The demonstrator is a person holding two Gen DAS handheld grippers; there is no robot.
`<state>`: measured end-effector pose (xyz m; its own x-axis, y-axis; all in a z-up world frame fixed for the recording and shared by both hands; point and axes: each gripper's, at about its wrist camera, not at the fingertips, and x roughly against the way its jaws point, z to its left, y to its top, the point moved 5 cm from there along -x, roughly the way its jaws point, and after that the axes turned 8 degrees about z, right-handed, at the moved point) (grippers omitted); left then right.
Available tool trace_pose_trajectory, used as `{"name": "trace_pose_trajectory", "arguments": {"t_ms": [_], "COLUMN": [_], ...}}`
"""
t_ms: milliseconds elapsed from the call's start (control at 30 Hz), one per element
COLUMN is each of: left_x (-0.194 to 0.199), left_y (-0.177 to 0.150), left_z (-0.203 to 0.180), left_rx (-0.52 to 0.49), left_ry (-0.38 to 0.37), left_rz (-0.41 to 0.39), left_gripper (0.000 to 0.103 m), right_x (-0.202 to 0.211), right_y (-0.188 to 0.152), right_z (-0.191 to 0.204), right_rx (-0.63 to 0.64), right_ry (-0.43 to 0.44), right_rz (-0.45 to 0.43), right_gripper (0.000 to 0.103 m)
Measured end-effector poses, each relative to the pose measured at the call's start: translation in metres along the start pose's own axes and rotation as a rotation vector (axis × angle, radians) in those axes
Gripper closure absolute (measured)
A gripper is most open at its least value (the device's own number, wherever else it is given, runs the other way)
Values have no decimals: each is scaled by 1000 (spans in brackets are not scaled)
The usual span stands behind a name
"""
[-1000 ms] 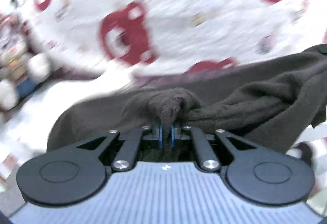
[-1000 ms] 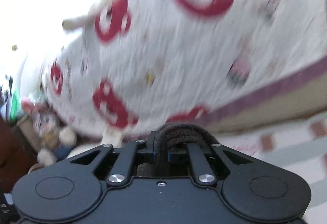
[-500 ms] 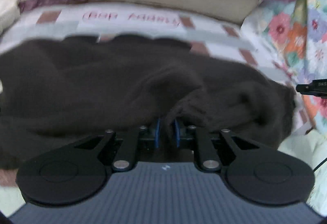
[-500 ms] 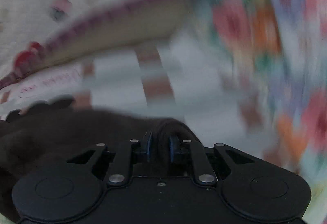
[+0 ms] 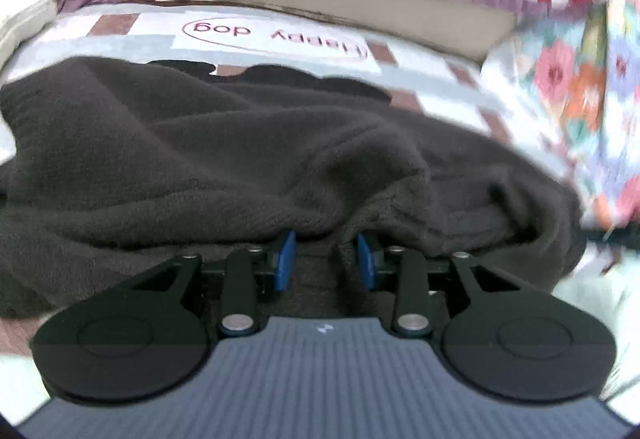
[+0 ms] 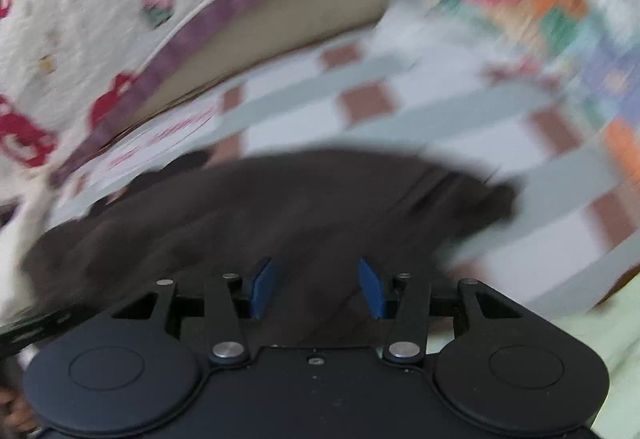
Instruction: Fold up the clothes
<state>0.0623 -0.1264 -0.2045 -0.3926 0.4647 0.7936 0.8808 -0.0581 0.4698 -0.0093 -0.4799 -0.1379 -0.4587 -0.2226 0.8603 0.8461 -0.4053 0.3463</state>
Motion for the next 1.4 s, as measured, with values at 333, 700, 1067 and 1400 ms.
{"name": "trace_pose_trajectory", "arguments": {"t_ms": [333,700,1067,1400], "left_x": [1,5,10,-24], "left_y": [-5,-13,-29,-21], "left_z": [-13,-34,-76,-83], "left_rx": [-69,-177,-348,-324], "left_ry": [51,35,-134,-20], "left_rz": [-10,-30,-19,84], "left_gripper": [77,76,47,91], "right_x": [-54,-67,5,55], "right_y": [-66,-59,-6,46], "right_z": [25,54,93,88], "right_rx": [-137,24,232,283], "right_ry": [201,216,197,184], "right_rz": [251,79,-226,-399], "right_gripper": [48,90,91,91]}}
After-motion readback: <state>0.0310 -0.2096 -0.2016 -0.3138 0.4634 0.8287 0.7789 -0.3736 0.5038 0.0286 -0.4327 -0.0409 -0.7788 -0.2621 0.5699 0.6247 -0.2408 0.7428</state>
